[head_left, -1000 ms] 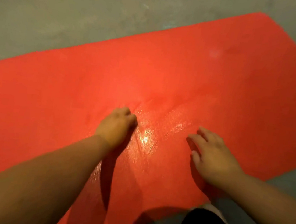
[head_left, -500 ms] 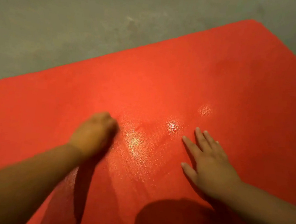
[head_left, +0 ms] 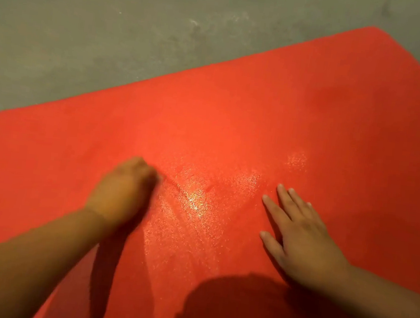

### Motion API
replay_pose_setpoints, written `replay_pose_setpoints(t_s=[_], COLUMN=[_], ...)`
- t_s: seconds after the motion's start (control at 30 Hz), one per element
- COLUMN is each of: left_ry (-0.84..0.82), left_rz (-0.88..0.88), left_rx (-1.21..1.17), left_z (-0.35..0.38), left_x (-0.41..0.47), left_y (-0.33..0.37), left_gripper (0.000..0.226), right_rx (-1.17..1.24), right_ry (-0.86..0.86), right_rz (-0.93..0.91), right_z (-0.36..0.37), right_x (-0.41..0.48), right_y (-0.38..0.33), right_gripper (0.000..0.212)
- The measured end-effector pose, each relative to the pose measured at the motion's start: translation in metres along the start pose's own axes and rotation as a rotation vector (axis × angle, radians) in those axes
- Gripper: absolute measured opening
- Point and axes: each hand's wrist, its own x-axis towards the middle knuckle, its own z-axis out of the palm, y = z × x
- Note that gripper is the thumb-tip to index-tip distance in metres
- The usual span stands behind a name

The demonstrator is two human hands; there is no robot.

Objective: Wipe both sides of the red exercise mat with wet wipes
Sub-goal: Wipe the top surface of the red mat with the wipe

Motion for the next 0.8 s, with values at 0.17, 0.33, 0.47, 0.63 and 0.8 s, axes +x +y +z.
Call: replay_pose_setpoints(t_s=[0.17, 0.33, 0.47, 0.63, 0.8], left_ry=[-0.031, -0.443, -0.076, -0.026, -0.591], left_rz=[-0.171, 0.575, 0.047, -0.381, 0.444], left_rx=[-0.119, -0.267, 0.010, -0.017, -0.334], left_z=[0.001, -0.003, -0.004, -0.007, -0.011], left_x=[-0.042, -0.087, -0.010, -0.032, -0.113], left_y=[0.035, 0.064, -0.017, 0.001, 0.067], left_gripper=[0.015, 0.016, 0.021, 0.004, 0.024], right_rx=[-0.026, -0.057, -0.093, -0.061, -0.079], right_ry=[0.020, 0.031, 0.010, -0.059, -0.174], right_rz=[0.046, -0.062, -0.193, -0.187, -0.247], right_z=[0.004, 0.007, 0.008, 0.002, -0.001], right_x=[0.002, 0.001, -0.009, -0.001, 0.014], right_y=[-0.009, -0.024, -0.033, -0.040, -0.045], right_gripper=[0.068, 0.063, 0.064, 0.076, 0.089])
